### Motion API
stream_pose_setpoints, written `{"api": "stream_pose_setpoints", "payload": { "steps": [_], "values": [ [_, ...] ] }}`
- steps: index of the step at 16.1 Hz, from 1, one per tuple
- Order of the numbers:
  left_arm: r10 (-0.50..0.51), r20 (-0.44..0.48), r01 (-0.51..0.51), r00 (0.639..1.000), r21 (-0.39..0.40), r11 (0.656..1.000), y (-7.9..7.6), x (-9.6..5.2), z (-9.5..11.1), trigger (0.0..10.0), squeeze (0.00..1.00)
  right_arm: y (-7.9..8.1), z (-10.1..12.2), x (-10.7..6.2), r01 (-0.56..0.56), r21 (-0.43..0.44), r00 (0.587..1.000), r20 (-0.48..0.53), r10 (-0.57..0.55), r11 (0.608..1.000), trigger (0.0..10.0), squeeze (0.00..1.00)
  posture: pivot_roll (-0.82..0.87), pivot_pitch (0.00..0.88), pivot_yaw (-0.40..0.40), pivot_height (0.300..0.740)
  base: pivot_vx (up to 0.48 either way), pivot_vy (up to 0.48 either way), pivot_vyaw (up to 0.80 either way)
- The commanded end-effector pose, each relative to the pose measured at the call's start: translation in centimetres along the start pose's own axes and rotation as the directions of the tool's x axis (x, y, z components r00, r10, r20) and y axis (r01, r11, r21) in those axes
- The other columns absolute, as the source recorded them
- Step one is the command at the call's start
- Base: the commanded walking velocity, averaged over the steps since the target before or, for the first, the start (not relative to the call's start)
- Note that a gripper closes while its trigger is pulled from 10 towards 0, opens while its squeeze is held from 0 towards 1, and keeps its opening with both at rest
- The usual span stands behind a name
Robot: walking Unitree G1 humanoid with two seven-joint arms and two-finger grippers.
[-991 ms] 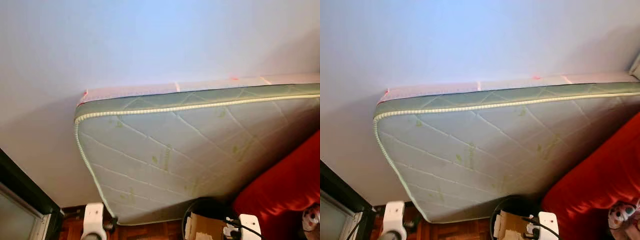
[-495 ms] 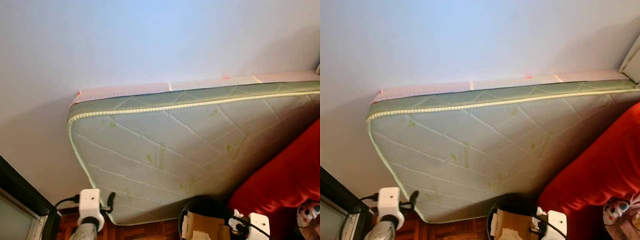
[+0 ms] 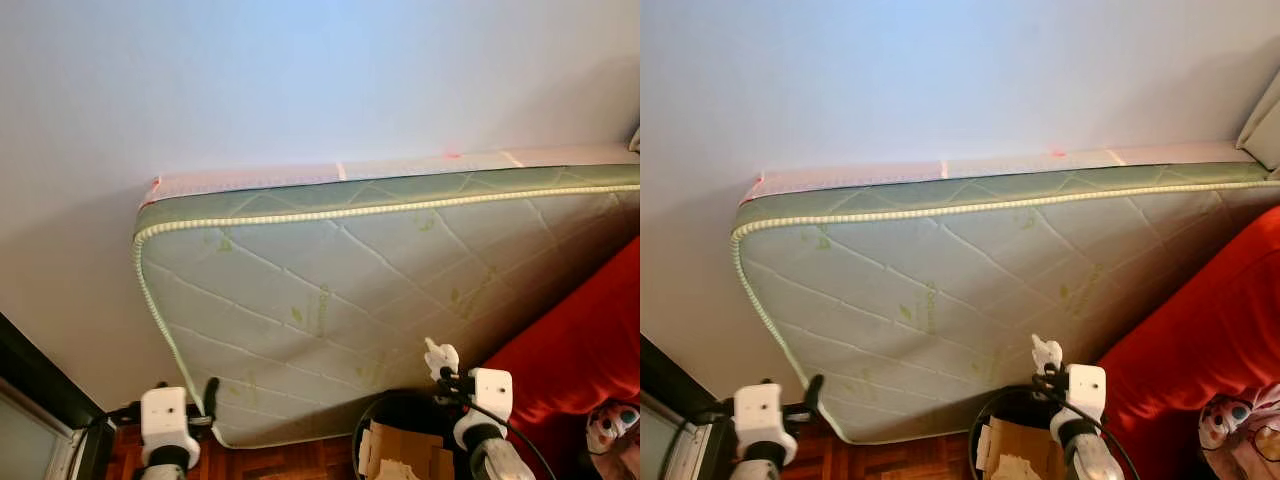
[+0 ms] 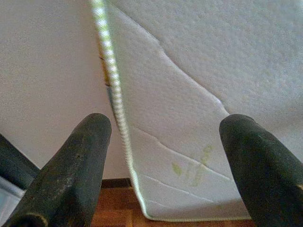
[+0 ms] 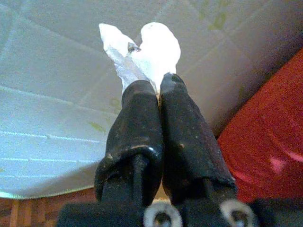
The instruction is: Clean up the room
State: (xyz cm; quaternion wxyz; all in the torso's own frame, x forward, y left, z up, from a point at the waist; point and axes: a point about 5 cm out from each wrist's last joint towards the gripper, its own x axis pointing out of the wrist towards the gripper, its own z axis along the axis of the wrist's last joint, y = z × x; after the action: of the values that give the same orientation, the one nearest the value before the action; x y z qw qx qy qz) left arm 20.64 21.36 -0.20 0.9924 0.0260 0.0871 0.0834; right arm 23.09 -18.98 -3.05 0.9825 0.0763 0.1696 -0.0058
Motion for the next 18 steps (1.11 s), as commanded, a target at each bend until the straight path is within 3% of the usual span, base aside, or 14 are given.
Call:
{"api": "stream_pose_setpoints", "payload": {
  "steps": [1, 4, 13, 18],
  "values": [
    [-0.001, 0.006, 0.002, 1.000, -0.010, 1.000, -0.4, 0.0, 0.3, 10.0, 0.00, 0.1, 0.2, -0.1, -0.003, 0.005, 1.000, 0.024, 0.003, 1.000, 10.0, 0.00, 0.01, 0.000, -0.067, 0.720, 0.000, 0.000, 0.00],
    [-0.004, 0.025, 0.005, 1.000, -0.011, 1.000, -0.7, 0.2, 1.0, 10.0, 0.00, 0.5, 1.0, -0.2, -0.033, -0.025, 0.996, 0.084, 0.035, 0.999, 10.0, 0.00, 0.01, 0.000, -0.068, 0.720, 0.000, 0.000, 0.00],
    [-0.069, 0.041, 0.068, 0.997, 0.017, 0.998, -1.6, 1.6, 2.6, 10.0, 0.00, 0.0, 1.2, -0.2, 0.070, -0.009, 0.993, 0.097, -0.069, 0.997, 10.0, 0.00, 0.01, 0.000, -0.042, 0.720, 0.000, 0.000, 0.00],
    [-0.080, 0.043, 0.079, 0.996, 0.022, 0.997, -1.5, 1.8, 3.0, 10.0, 0.00, 1.5, 1.1, 0.2, 0.056, 0.007, 0.994, 0.091, -0.057, 0.998, 10.0, 0.00, 0.02, 0.000, -0.038, 0.720, 0.000, 0.000, 0.00]
  ]
}}
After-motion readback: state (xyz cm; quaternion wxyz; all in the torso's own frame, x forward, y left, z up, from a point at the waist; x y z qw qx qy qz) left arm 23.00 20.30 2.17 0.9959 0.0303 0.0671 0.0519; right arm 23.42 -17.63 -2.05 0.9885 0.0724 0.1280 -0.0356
